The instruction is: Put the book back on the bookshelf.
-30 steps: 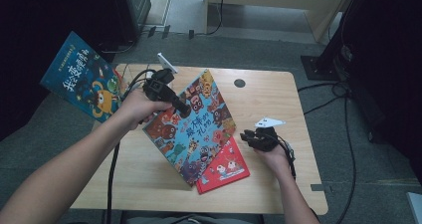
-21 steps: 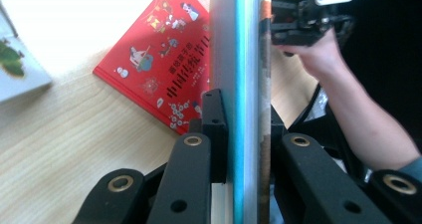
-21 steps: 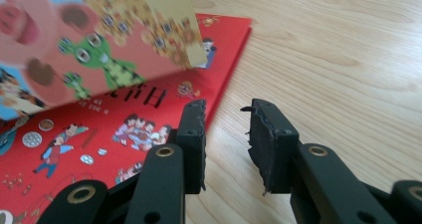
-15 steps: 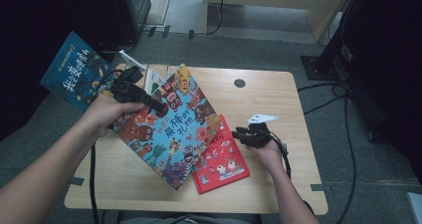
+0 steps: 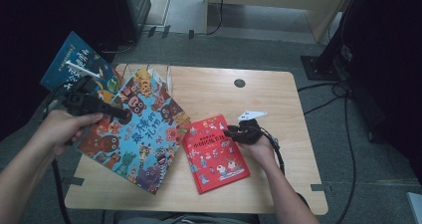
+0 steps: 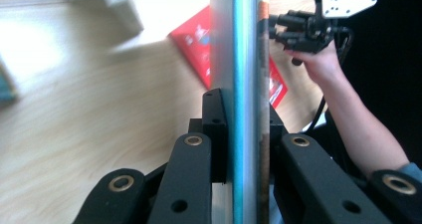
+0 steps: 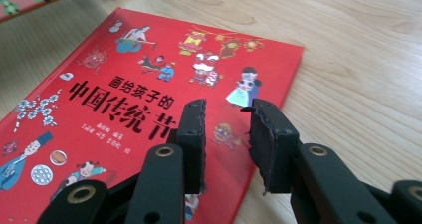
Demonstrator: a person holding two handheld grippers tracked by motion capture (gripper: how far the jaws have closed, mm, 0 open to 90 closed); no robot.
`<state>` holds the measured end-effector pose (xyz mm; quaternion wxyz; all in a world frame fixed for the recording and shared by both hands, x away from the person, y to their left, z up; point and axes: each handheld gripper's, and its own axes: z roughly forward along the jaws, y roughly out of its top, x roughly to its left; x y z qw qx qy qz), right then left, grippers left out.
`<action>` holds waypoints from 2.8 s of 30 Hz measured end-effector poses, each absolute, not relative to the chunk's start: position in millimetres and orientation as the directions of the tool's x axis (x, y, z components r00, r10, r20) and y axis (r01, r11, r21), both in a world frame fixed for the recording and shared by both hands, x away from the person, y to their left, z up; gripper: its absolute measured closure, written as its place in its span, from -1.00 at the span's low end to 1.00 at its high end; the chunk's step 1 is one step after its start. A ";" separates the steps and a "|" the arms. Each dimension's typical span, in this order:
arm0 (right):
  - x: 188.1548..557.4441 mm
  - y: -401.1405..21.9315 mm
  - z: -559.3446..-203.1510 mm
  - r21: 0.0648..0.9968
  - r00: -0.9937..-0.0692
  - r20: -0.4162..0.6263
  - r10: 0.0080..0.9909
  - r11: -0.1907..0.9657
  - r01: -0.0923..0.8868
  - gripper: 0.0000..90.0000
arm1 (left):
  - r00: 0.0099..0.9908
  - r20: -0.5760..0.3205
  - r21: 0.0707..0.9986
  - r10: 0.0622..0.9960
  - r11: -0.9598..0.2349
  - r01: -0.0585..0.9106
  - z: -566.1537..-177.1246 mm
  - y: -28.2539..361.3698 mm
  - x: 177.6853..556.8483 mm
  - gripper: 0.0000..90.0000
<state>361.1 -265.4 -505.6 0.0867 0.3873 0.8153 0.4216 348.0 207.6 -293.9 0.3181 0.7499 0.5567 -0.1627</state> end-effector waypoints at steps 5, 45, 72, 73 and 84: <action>363.9 -259.1 -505.8 0.749 -0.697 0.184 0.693 0.361 0.556 0.51 | 0.291 -0.585 0.298 0.757 -0.133 0.945 -294.6 235.2 334.3 0.82; 365.1 -251.8 -508.5 0.741 -0.720 0.173 0.672 0.393 0.545 0.54 | 0.080 -0.455 0.409 0.887 0.128 0.903 -177.7 356.2 379.9 0.82; 348.4 -260.5 -507.7 0.737 -0.712 0.167 0.682 0.394 0.550 0.54 | 0.067 -0.357 0.346 0.932 0.066 0.936 -252.3 308.5 460.6 0.81; 348.2 -261.2 -507.7 0.734 -0.708 0.170 0.686 0.391 0.555 0.54 | 0.061 -0.355 0.344 0.933 0.069 0.936 -254.4 307.7 461.5 0.81; 348.4 -261.8 -507.7 0.735 -0.707 0.171 0.686 0.389 0.555 0.54 | 0.078 -0.305 0.319 0.949 0.025 0.947 -262.1 296.3 464.8 0.76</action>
